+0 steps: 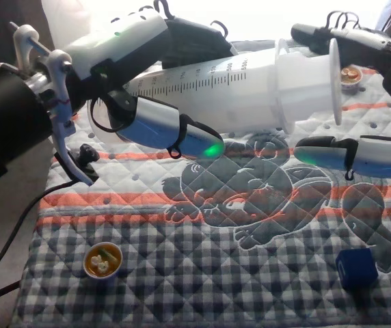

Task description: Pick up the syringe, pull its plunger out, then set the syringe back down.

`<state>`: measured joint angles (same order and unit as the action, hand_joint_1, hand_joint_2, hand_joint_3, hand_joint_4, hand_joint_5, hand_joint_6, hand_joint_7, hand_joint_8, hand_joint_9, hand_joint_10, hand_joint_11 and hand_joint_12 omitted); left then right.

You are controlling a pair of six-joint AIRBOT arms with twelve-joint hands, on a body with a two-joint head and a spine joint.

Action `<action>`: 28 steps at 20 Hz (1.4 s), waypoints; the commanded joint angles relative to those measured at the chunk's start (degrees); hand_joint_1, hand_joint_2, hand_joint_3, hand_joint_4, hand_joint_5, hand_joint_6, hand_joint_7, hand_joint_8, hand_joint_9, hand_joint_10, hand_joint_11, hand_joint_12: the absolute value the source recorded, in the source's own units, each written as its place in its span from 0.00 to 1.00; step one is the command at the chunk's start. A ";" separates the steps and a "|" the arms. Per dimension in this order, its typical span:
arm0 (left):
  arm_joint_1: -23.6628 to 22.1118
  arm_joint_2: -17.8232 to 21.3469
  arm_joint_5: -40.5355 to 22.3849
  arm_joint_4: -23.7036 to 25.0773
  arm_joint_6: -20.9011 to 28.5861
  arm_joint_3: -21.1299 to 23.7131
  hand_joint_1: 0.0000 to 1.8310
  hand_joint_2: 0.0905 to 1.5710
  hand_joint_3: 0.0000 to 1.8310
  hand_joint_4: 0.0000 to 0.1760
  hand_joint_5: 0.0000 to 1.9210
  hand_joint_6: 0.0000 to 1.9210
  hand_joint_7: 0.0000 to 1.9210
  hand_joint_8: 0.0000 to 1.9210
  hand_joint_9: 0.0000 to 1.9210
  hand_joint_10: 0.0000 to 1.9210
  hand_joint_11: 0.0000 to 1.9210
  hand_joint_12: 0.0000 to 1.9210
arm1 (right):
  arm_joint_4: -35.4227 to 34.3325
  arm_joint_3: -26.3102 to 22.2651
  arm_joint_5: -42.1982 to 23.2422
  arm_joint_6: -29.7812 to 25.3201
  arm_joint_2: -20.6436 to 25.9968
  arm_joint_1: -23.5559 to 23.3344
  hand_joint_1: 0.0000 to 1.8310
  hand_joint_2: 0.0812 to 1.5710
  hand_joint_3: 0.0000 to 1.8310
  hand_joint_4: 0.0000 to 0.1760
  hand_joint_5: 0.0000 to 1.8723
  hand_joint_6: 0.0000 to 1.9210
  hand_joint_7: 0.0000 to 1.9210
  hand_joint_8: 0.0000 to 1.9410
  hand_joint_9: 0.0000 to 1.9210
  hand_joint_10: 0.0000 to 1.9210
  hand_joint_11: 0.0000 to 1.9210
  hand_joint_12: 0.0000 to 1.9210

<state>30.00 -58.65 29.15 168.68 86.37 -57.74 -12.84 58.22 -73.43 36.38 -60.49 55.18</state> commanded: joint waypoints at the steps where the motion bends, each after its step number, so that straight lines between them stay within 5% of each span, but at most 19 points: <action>1: -0.66 -0.56 8.25 -1.34 0.75 -0.43 0.68 0.74 0.00 0.00 0.41 0.59 0.49 0.65 0.44 0.68 0.35 0.89 | 5.66 -0.73 -7.87 -1.12 -0.42 -0.57 0.60 0.52 0.00 0.00 0.16 0.00 0.14 0.00 0.18 0.00 0.06 0.58; 2: -0.65 -0.84 7.89 -1.56 0.75 -0.72 0.73 0.73 0.00 0.00 0.40 0.59 0.47 0.63 0.43 0.73 0.36 0.87 | 6.36 -0.99 -8.20 -1.34 -0.42 -0.57 0.61 0.53 0.00 0.01 0.17 0.00 0.13 0.00 0.15 0.00 0.02 0.62; 3: -0.65 -1.01 7.64 -1.65 0.75 -0.87 0.68 0.73 0.00 0.00 0.41 0.60 0.48 0.64 0.44 0.65 0.34 0.87 | 6.64 -1.13 -8.44 -1.40 -0.42 -0.57 0.65 0.48 0.00 0.01 0.18 0.00 0.13 0.00 0.16 0.00 0.00 0.60; 4: -0.54 -1.48 6.86 -2.02 0.75 -1.39 0.74 0.74 0.00 0.00 0.39 0.64 0.47 0.62 0.42 0.72 0.32 0.82 | 7.33 -1.37 -8.89 -1.72 -0.42 -0.57 0.68 0.42 0.00 0.13 0.19 0.00 0.14 0.00 0.17 0.01 0.01 0.58; 6: -0.39 -2.10 6.04 -2.65 0.75 -2.20 0.74 0.74 0.00 0.00 0.39 0.65 0.46 0.61 0.40 0.73 0.30 0.80 | 7.97 -1.65 -9.42 -1.84 -0.42 -0.57 0.66 0.43 0.00 0.17 0.19 0.00 0.15 0.00 0.18 0.01 0.01 0.58; 8: -0.23 -2.33 5.91 -3.15 0.75 -2.47 0.74 0.74 0.00 0.00 0.39 0.66 0.45 0.60 0.39 0.74 0.29 0.80 | 8.29 -1.71 -9.71 -1.84 -0.42 -0.57 0.66 0.42 0.00 0.13 0.19 0.00 0.17 0.01 0.20 0.01 0.03 0.56; 9: -0.22 -2.33 5.94 -3.19 0.75 -2.44 0.66 0.75 0.00 0.00 0.40 0.68 0.44 0.64 0.36 0.60 0.21 0.84 | 8.29 -1.70 -9.74 -1.84 -0.42 -0.57 0.69 0.47 0.01 0.00 0.23 0.01 0.21 0.01 0.26 0.02 0.17 0.49; 10: -0.23 -2.37 5.99 -3.10 0.75 -2.40 0.72 0.75 0.00 0.00 0.39 0.67 0.45 0.62 0.38 0.72 0.24 0.84 | 8.24 -1.61 -9.75 -1.84 -0.41 -0.57 0.70 0.53 0.01 0.00 0.26 0.01 0.26 0.01 0.32 0.02 0.26 0.42; 12: -0.24 -2.31 6.19 -3.04 0.75 -2.28 0.74 0.74 0.00 0.00 0.40 0.65 0.45 0.61 0.38 0.76 0.25 0.83 | 8.11 -1.52 -9.74 -1.84 -0.41 -0.56 0.73 0.58 0.01 0.00 0.36 0.02 0.29 0.00 0.35 0.00 0.34 0.34; 13: -0.24 -2.28 6.32 -3.00 0.75 -2.20 0.67 0.75 0.00 0.00 0.40 0.65 0.45 0.64 0.39 0.62 0.27 0.84 | 8.01 -1.45 -9.72 -1.84 -0.41 -0.47 0.76 0.60 0.00 0.00 0.42 0.03 0.36 0.01 0.42 0.02 0.40 0.36; 14: -0.24 -2.21 6.54 -2.88 0.75 -2.06 0.65 0.76 0.00 0.00 0.39 0.67 0.45 0.66 0.39 0.57 0.24 0.86 | 7.79 -1.33 -9.72 -1.84 -0.41 -0.37 0.77 0.62 0.00 0.00 0.46 0.02 0.42 0.01 0.47 0.02 0.41 0.41; 15: -0.23 -2.15 6.78 -2.75 0.74 -1.92 0.65 0.75 0.00 0.00 0.40 0.66 0.45 0.65 0.38 0.55 0.19 0.88 | 7.63 -1.24 -9.72 -1.84 -0.40 -0.28 0.76 0.65 0.01 0.00 0.55 0.34 0.49 0.36 0.53 0.42 0.43 0.49; 16: -0.22 -2.05 7.01 -2.65 0.74 -1.75 0.65 0.75 0.00 0.00 0.40 0.64 0.46 0.64 0.39 0.55 0.20 0.89 | 7.59 -1.18 -9.71 -1.83 -0.38 -0.23 0.75 0.69 0.01 0.00 0.54 0.45 0.46 0.51 0.48 0.60 0.40 0.57; 17: -0.22 -1.89 7.23 -2.54 0.74 -1.57 0.72 0.74 0.00 0.00 0.40 0.62 0.46 0.62 0.39 0.72 0.29 0.89 | 7.53 -1.15 -9.70 -1.83 -0.24 -0.15 0.75 0.70 0.00 0.00 0.58 0.39 0.45 0.57 0.45 0.67 0.38 0.66; 21: -0.19 -0.96 8.16 -2.33 0.74 -0.87 0.65 0.76 0.00 0.00 0.39 0.64 0.45 0.69 0.41 0.66 0.32 0.91 | 7.33 -1.11 -9.68 -1.81 0.66 0.23 0.75 0.67 0.00 0.00 0.60 0.41 0.53 0.47 0.49 0.58 0.41 0.69; 26: 0.04 1.21 8.86 -2.31 0.75 0.25 0.65 0.76 0.00 0.00 0.39 0.65 0.45 0.70 0.40 0.68 0.32 0.93 | 6.93 -1.36 -9.68 -1.45 2.30 1.40 0.75 0.69 0.00 0.00 0.52 0.47 0.50 0.50 0.49 0.65 0.48 0.78; 28: 0.15 1.86 9.10 -2.49 0.75 0.57 0.74 0.75 0.00 0.00 0.39 0.63 0.45 0.65 0.40 0.76 0.34 0.91 | 6.74 -1.54 -9.68 -1.21 2.87 1.81 0.75 0.70 0.00 0.00 0.51 0.50 0.47 0.56 0.48 0.66 0.48 0.75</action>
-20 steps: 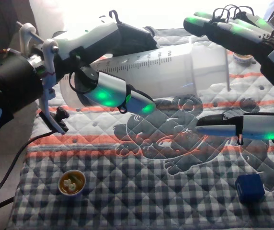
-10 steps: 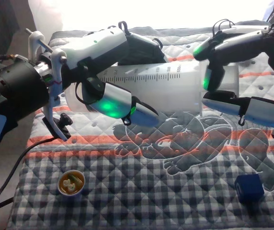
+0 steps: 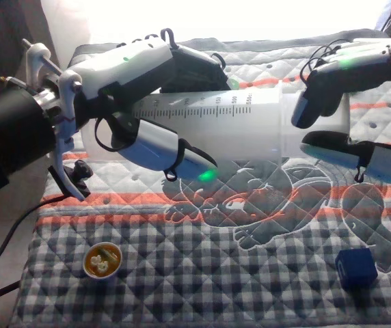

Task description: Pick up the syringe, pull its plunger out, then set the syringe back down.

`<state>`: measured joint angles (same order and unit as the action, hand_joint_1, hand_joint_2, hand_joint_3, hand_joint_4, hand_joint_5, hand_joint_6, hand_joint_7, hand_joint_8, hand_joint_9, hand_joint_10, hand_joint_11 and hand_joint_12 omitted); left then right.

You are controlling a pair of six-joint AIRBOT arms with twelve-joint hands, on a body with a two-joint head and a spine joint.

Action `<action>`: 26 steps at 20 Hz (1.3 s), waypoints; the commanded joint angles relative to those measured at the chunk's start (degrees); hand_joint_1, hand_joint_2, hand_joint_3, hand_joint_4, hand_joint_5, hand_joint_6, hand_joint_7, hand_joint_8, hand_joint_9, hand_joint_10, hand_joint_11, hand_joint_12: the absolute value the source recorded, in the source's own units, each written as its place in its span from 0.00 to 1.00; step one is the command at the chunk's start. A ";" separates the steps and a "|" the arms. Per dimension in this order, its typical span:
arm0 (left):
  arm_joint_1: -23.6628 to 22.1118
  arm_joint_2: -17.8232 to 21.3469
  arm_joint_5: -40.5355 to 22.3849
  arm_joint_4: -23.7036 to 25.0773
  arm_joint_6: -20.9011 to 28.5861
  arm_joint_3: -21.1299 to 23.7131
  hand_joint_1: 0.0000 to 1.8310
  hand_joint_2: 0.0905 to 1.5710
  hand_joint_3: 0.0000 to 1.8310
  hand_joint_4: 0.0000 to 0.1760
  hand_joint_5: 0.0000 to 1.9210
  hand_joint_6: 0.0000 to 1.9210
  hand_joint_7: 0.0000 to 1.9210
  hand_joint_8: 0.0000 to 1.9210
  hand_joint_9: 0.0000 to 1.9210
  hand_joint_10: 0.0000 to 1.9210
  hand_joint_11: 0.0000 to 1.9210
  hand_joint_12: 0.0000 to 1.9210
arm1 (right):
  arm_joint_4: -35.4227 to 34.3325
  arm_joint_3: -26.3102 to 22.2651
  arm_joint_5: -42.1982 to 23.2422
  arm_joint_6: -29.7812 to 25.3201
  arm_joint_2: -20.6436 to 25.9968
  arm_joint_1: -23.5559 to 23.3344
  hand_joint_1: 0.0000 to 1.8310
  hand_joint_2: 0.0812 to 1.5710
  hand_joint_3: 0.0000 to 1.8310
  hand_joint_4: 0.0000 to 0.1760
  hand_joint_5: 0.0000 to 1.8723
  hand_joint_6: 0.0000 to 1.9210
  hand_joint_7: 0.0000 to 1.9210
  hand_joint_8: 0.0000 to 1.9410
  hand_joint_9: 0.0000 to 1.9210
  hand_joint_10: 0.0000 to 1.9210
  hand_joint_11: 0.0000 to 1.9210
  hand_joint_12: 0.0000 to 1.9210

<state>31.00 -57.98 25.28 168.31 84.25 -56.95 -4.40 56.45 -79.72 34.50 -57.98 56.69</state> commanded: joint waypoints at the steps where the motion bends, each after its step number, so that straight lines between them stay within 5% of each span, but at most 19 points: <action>1: -0.77 1.54 13.08 -2.19 2.87 -0.03 0.74 0.74 0.00 0.00 0.40 0.62 0.45 0.64 0.40 0.76 0.33 0.90 | -1.73 0.17 -3.38 0.73 0.58 0.45 0.75 0.70 0.00 0.00 0.51 0.50 0.46 0.57 0.47 0.67 0.47 0.74; 4: -0.47 2.48 13.21 -2.28 2.87 0.48 0.65 0.75 0.00 0.00 0.41 0.63 0.44 0.70 0.36 0.69 0.25 0.95 | -1.81 0.06 -3.38 0.85 1.22 0.88 0.75 0.71 0.00 0.00 0.52 0.51 0.44 0.58 0.45 0.67 0.45 0.73; 13: 2.30 5.72 15.67 -4.43 2.87 2.40 0.63 0.77 0.00 0.00 0.41 0.65 0.39 0.76 0.29 0.77 0.18 1.00 | -2.59 -1.27 -3.48 2.36 5.82 2.83 0.75 0.71 0.00 0.00 0.51 0.55 0.44 0.57 0.46 0.68 0.44 0.77; 17: 3.25 6.77 16.62 -5.18 2.87 2.99 0.65 0.79 0.00 0.00 0.40 0.60 0.36 0.85 0.26 0.91 0.22 1.00 | -3.26 -1.47 -4.01 2.69 6.42 3.66 0.75 0.72 0.00 0.00 0.50 0.54 0.44 0.60 0.43 0.72 0.42 0.83; 23: 4.39 7.94 17.25 -6.38 2.86 3.40 0.63 0.79 0.00 0.00 0.41 0.63 0.35 0.81 0.25 0.83 0.20 1.00 | -4.67 -2.03 -5.24 3.15 7.35 5.47 0.75 0.71 0.00 0.00 0.49 0.57 0.46 0.57 0.44 0.72 0.44 0.82; 26: 4.75 8.21 17.38 -6.79 2.86 3.45 0.65 0.76 0.00 0.00 0.42 0.59 0.41 0.77 0.32 0.80 0.26 1.00 | -6.10 -2.60 -6.84 3.64 8.17 7.26 0.75 0.70 0.00 0.00 0.57 0.43 0.46 0.59 0.44 0.74 0.44 0.93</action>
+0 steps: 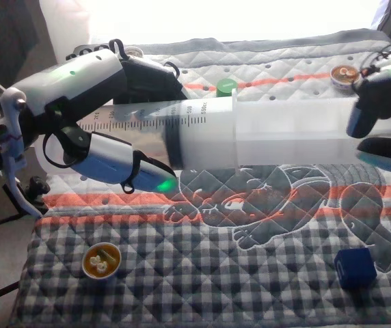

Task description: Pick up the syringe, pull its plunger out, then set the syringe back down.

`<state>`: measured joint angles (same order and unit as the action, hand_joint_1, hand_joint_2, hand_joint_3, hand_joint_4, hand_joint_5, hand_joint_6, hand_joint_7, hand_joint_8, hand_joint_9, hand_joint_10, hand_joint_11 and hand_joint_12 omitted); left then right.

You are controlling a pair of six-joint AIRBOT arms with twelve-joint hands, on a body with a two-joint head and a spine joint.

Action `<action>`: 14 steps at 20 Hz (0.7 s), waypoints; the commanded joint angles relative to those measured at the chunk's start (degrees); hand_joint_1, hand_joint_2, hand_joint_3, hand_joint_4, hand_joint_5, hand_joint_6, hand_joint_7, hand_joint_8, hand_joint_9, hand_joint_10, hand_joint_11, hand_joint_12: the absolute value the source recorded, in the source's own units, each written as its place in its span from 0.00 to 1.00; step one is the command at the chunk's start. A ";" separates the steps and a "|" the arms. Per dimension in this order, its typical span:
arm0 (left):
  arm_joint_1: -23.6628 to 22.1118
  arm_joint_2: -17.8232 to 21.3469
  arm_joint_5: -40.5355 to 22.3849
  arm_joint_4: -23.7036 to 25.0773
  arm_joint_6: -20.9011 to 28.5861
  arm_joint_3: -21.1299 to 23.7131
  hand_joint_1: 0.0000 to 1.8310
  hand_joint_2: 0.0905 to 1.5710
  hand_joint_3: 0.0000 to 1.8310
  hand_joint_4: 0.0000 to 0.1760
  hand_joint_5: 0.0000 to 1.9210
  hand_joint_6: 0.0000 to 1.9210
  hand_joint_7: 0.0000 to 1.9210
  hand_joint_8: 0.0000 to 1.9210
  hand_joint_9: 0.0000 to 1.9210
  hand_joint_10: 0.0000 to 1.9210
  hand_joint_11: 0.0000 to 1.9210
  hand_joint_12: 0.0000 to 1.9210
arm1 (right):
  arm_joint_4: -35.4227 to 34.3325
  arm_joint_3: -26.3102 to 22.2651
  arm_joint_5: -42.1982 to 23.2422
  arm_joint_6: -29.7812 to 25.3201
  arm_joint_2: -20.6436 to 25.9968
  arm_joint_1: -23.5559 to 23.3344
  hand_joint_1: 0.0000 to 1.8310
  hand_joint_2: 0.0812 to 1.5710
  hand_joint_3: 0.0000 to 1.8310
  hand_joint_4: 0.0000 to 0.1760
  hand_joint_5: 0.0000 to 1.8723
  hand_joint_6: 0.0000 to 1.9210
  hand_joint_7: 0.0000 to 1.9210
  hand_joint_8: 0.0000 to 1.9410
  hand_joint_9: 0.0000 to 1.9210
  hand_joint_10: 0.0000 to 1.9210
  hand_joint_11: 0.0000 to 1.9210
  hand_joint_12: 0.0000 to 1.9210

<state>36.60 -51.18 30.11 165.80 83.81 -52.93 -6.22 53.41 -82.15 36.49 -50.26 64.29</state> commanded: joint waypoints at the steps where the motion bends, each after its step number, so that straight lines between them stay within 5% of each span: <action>1: -0.81 1.43 12.55 -4.36 3.30 -0.58 0.66 0.76 0.00 0.00 0.42 0.57 0.43 0.76 0.36 0.80 0.30 1.00 | -4.83 0.30 -5.05 1.71 0.57 0.41 0.75 0.71 0.00 0.00 0.53 0.51 0.43 0.61 0.42 0.73 0.42 0.90; 7: -0.65 1.43 12.56 -4.88 3.29 -0.60 0.66 0.75 0.00 0.00 0.42 0.58 0.45 0.72 0.39 0.73 0.30 0.98 | -5.64 0.21 -5.61 1.95 0.66 1.15 0.74 0.71 0.00 0.00 0.52 0.53 0.45 0.61 0.43 0.69 0.36 0.85; 8: -0.63 1.41 12.57 -4.96 3.29 -0.60 0.66 0.75 0.00 0.00 0.42 0.57 0.44 0.74 0.38 0.76 0.29 1.00 | -5.72 0.18 -5.82 1.94 0.66 1.15 0.65 0.73 0.00 0.00 0.46 0.60 0.33 0.41 0.29 0.55 0.26 0.79; 9: -0.62 1.39 12.57 -4.99 3.29 -0.61 0.66 0.75 0.00 0.00 0.42 0.57 0.44 0.74 0.38 0.76 0.29 1.00 | -5.73 0.14 -5.95 1.94 0.66 1.15 0.65 0.73 0.00 0.00 0.46 0.60 0.33 0.41 0.29 0.55 0.26 0.79; 10: -0.62 1.31 12.57 -5.05 3.29 -0.63 0.66 0.75 0.00 0.00 0.42 0.57 0.44 0.74 0.38 0.77 0.29 1.00 | -5.72 0.12 -6.17 1.94 0.66 1.15 0.70 0.67 0.00 0.00 0.33 0.35 0.26 0.23 0.21 0.41 0.14 0.75; 11: -0.62 1.27 12.56 -5.11 3.28 -0.66 0.66 0.75 0.00 0.00 0.41 0.58 0.44 0.74 0.37 0.78 0.29 1.00 | -5.72 0.12 -6.30 1.94 0.66 1.15 0.62 0.58 0.00 0.22 0.24 0.16 0.18 0.07 0.14 0.22 0.04 0.64; 12: -0.62 1.19 12.54 -5.22 3.28 -0.71 0.65 0.76 0.00 0.00 0.41 0.59 0.43 0.75 0.36 0.78 0.28 1.00 | -5.73 0.13 -6.51 1.94 0.66 1.15 0.58 0.54 0.00 0.45 0.21 0.06 0.13 0.02 0.12 0.10 0.01 0.60; 13: -0.61 1.08 12.42 -5.37 3.28 -0.81 0.65 0.76 0.00 0.00 0.42 0.59 0.43 0.74 0.36 0.77 0.28 1.00 | -5.76 0.13 -6.75 1.94 0.66 1.14 0.52 0.51 0.00 0.54 0.13 0.01 0.05 0.00 0.06 0.04 0.00 0.50; 14: -0.60 0.85 12.11 -5.46 3.28 -0.97 0.66 0.75 0.00 0.00 0.44 0.55 0.43 0.74 0.35 0.75 0.25 1.00 | -5.85 0.13 -7.05 1.94 0.66 1.13 0.40 0.52 0.00 0.39 0.04 0.00 0.00 0.00 0.02 0.01 0.00 0.46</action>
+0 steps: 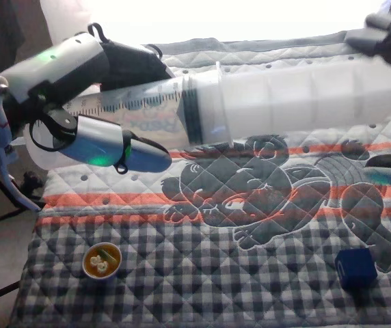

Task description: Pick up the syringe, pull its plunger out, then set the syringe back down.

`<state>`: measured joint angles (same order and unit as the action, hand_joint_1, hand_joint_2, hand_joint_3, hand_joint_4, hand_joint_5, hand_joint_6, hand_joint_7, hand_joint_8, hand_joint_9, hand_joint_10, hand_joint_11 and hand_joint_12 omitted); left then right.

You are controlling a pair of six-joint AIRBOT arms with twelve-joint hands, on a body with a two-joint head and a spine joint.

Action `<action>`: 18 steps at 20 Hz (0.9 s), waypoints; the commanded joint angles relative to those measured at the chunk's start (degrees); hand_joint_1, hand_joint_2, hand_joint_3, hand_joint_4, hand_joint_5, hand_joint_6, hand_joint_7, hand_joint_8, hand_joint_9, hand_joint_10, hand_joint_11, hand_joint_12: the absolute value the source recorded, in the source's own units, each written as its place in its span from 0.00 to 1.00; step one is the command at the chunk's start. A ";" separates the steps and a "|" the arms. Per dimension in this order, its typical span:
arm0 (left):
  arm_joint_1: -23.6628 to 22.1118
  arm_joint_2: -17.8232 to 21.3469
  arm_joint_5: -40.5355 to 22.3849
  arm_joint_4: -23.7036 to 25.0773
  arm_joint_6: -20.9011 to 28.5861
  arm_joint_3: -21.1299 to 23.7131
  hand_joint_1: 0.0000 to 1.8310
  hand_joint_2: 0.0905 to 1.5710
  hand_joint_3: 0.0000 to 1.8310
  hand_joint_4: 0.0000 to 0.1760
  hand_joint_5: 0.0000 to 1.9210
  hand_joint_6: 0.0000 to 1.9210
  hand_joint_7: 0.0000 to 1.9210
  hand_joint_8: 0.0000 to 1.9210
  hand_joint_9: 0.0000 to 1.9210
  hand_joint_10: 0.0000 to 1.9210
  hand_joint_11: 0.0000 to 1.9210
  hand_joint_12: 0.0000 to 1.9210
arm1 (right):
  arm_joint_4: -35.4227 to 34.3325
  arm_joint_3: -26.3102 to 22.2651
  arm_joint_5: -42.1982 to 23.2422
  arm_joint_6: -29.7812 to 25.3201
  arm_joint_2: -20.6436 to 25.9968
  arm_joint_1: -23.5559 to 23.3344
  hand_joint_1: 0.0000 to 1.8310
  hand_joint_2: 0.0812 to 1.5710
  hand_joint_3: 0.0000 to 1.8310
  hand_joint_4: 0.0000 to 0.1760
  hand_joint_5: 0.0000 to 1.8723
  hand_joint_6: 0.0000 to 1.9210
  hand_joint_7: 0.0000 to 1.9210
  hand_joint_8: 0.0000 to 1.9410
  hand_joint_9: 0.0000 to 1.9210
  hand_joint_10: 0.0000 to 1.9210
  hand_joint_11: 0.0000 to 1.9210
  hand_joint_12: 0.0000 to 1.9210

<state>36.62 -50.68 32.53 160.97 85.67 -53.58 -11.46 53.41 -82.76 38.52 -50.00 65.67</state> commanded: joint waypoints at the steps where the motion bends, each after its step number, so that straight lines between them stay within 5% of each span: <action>1: -0.62 0.23 9.48 -0.64 1.43 -0.40 0.66 0.75 0.00 0.00 0.44 0.55 0.43 0.74 0.35 0.75 0.25 1.00 | -0.66 0.13 -6.57 -0.09 0.40 -0.24 0.40 0.52 0.00 0.39 0.04 0.00 0.00 0.00 0.02 0.01 0.00 0.46; 2: -0.62 -0.15 8.84 -0.60 1.42 -0.61 0.66 0.74 0.00 0.00 0.46 0.53 0.43 0.73 0.35 0.75 0.26 1.00 | -0.80 0.13 -6.79 -0.09 0.40 -0.24 0.41 0.50 0.00 0.67 0.04 0.00 0.00 0.00 0.00 0.00 0.00 0.32; 4: -0.65 -1.01 7.40 -0.25 1.42 -1.13 0.66 0.74 0.00 0.00 0.45 0.54 0.44 0.72 0.36 0.74 0.27 1.00 | -1.08 0.14 -7.02 -0.09 0.40 -0.24 0.42 0.50 0.00 0.69 0.04 0.00 0.00 0.00 0.00 0.00 0.00 0.28; 5: -0.79 -1.56 6.34 0.10 1.42 -1.46 0.64 0.75 0.00 0.04 0.42 0.64 0.43 0.67 0.37 0.66 0.30 0.94 | -1.23 0.14 -7.16 -0.09 0.40 -0.24 0.45 0.50 0.00 0.65 0.06 0.00 0.00 0.00 0.00 0.00 0.00 0.17; 8: -2.55 -3.96 0.93 3.17 1.42 -2.87 0.64 0.75 0.00 0.07 0.44 0.64 0.41 0.68 0.36 0.63 0.28 0.94 | -1.52 0.15 -7.42 -0.09 0.38 -0.23 0.44 0.52 0.00 0.68 0.08 0.01 0.00 0.00 0.00 0.00 0.00 0.14; 9: -3.24 -4.93 -1.08 4.16 1.42 -3.53 0.64 0.75 0.00 0.00 0.46 0.58 0.40 0.71 0.35 0.66 0.19 0.99 | -1.53 0.15 -7.42 -0.09 0.37 -0.23 0.45 0.54 0.00 0.63 0.08 0.00 0.01 0.00 0.01 0.00 0.00 0.24; 11: -4.22 -6.69 -4.36 5.43 1.42 -4.91 0.72 0.73 0.00 0.00 0.45 0.54 0.45 0.65 0.39 0.75 0.28 0.95 | -1.53 0.18 -7.42 -0.09 0.36 -0.21 0.46 0.56 0.01 0.42 0.06 0.00 0.01 0.00 0.03 0.01 0.00 0.30; 16: -5.37 -10.16 -11.93 7.64 1.35 -8.29 0.74 0.73 0.00 0.00 0.44 0.53 0.47 0.62 0.40 0.77 0.31 0.91 | -1.53 0.28 -7.42 -0.09 0.26 -0.20 0.48 0.56 0.00 0.27 0.07 0.00 0.03 0.00 0.04 0.00 0.00 0.36; 17: -5.45 -10.77 -13.19 7.74 1.06 -8.89 0.74 0.72 0.00 0.00 0.48 0.46 0.45 0.65 0.42 0.78 0.36 0.95 | -1.53 0.28 -7.42 -0.09 0.26 -0.20 0.48 0.55 0.00 0.27 0.07 0.00 0.04 0.00 0.05 0.00 0.00 0.36; 18: -5.49 -11.09 -13.80 7.74 0.85 -9.20 0.68 0.71 0.00 0.00 0.49 0.53 0.47 0.59 0.40 0.59 0.27 0.86 | -1.53 0.29 -7.42 -0.09 0.26 -0.20 0.49 0.56 0.00 0.33 0.08 0.00 0.04 0.00 0.04 0.00 0.00 0.34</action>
<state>32.25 -61.65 12.10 167.98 85.49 -62.81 -13.06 53.54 -83.13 38.61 -49.67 65.87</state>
